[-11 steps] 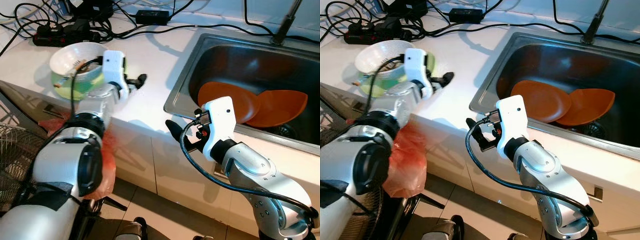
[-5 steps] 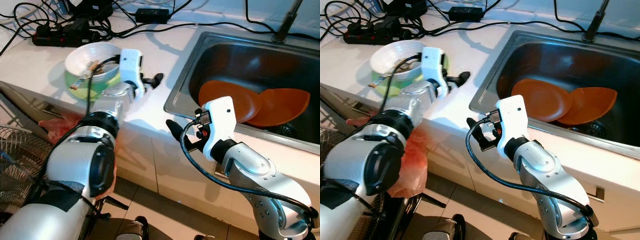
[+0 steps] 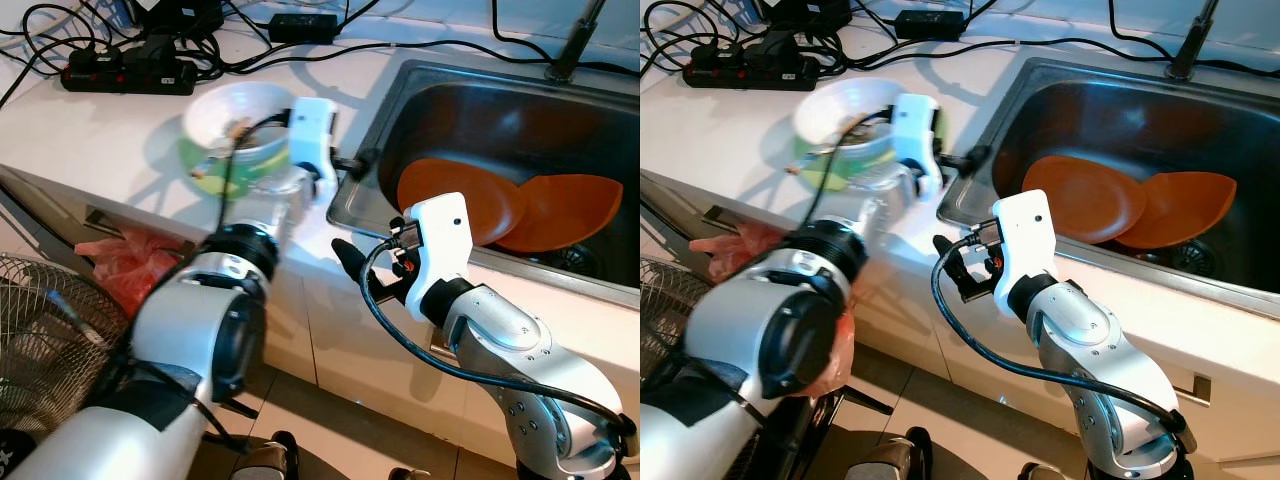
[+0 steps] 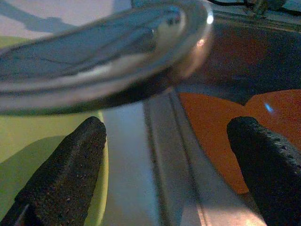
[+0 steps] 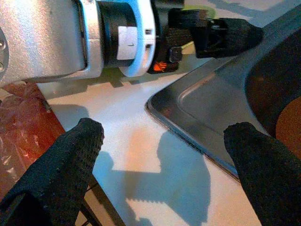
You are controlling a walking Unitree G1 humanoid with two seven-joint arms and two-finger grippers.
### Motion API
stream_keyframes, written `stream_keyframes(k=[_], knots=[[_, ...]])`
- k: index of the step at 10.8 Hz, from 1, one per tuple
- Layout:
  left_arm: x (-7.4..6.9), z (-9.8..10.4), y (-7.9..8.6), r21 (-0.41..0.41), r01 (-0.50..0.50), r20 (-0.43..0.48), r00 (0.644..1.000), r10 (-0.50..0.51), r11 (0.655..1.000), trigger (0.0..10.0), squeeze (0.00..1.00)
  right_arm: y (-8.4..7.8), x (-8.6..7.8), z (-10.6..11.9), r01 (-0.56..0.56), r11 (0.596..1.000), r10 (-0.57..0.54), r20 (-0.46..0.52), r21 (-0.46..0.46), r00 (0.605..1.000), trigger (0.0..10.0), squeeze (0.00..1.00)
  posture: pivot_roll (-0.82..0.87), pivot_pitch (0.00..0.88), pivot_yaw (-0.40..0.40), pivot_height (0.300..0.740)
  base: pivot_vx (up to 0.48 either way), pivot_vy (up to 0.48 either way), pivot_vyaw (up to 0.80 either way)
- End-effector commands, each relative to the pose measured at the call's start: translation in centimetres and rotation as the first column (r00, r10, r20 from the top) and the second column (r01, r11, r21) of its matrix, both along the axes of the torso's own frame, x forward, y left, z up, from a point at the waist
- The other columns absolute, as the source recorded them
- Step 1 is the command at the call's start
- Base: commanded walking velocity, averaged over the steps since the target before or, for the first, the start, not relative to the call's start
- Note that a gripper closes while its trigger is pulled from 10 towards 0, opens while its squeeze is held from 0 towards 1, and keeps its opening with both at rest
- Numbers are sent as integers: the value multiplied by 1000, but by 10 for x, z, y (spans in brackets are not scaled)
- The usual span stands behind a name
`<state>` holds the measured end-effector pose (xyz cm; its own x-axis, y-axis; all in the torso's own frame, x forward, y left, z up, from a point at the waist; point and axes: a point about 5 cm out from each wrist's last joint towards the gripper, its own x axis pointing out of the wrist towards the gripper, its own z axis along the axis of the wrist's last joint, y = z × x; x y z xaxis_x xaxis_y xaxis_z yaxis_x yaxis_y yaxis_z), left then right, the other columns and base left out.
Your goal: Kitchen organization
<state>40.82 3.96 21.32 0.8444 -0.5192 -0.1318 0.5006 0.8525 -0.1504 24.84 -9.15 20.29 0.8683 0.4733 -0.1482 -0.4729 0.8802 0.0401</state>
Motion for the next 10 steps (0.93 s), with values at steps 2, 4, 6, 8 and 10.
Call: stream_keyframes(k=[2, 4, 6, 8, 10], knots=[[-8, -12, -19, 8, 77, -70, 995, -76, 997, 10000, 0, 0, -2, 0, 9, 1000, -9, -2, 7, 1000, 10000, 0, -156, 179, 96, 740, 0, 0, 0], [-9, -10, -24, 0, 89, -68, 994, -89, 996, 10000, 0, 0, -2, 0, 10, 1000, -10, -1, 7, 1000, 10000, 0, -155, 177, 99, 740, 0, 0, 0], [-12, -8, -35, -13, 115, -66, 991, -116, 993, 10000, 0, 1, -2, 0, 10, 1000, -10, 0, 8, 1000, 10000, 0, -153, 177, 101, 740, 0, 0, 0], [-16, -7, -46, -18, 148, -66, 987, -149, 989, 10000, 0, 1, -1, 0, 11, 1000, -11, 1, 8, 1000, 10000, 0, -156, 176, 103, 740, 0, 0, 0], [-14, -3, -43, -18, 123, -42, 991, -124, 992, 10000, 0, 0, 0, -1, 17, 1000, -17, 4, 2, 1000, 10000, 0, -156, 170, 101, 740, 0, 0, 0]])
